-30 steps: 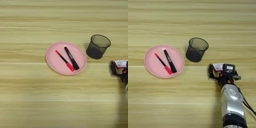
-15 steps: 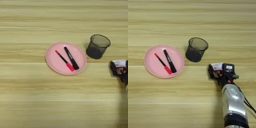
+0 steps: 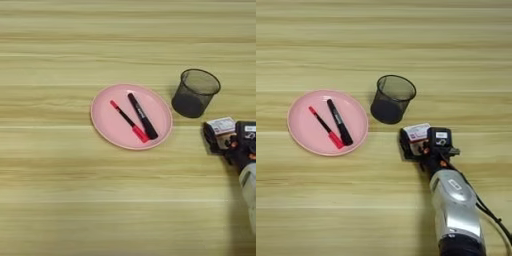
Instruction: Move the objects on the table
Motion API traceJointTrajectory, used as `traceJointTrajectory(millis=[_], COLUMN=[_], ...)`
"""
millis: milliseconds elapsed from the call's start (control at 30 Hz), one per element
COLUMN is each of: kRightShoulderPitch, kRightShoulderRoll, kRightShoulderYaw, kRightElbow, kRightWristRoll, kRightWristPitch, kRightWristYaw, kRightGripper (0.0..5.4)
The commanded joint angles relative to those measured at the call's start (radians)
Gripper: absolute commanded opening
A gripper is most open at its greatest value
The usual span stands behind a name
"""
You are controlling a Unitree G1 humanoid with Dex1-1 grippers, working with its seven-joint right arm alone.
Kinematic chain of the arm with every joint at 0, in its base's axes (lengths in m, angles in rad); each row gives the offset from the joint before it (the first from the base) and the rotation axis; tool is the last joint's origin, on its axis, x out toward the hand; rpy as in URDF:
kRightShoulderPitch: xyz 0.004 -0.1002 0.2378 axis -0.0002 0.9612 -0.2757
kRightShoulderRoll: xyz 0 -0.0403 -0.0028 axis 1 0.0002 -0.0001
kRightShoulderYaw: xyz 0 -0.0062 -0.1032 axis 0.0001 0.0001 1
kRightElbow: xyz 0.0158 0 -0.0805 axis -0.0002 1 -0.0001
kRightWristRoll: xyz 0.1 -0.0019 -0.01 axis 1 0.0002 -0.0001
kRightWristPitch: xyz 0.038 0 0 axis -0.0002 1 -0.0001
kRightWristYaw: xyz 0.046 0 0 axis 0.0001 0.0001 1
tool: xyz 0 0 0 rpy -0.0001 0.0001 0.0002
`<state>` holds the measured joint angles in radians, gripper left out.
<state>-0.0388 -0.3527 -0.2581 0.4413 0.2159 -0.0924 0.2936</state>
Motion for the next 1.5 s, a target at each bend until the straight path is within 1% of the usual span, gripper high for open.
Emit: traceJointTrajectory(millis=[33,367,733,933,1100,1267,1500], kRightShoulderPitch=[0.039,0.091,0.110,0.109,0.106,0.084,0.071], kRightShoulderRoll=[0.020,0.041,0.047,0.053,0.057,0.060,0.063], kRightShoulderYaw=[0.033,0.059,0.091,0.105,0.118,0.134,0.149], kRightElbow=[-0.084,-0.261,-0.335,-0.332,-0.362,-0.301,-0.247], kRightWristRoll=[0.003,0.007,-0.005,-0.018,-0.025,-0.064,-0.103], kRightWristPitch=[0.087,0.144,0.159,0.151,0.147,0.117,0.077], kRightWristYaw=[0.015,0.034,0.059,0.062,0.065,0.057,0.049], kRightGripper=[4.28,4.28,4.28,4.28,4.28,4.27,4.27])
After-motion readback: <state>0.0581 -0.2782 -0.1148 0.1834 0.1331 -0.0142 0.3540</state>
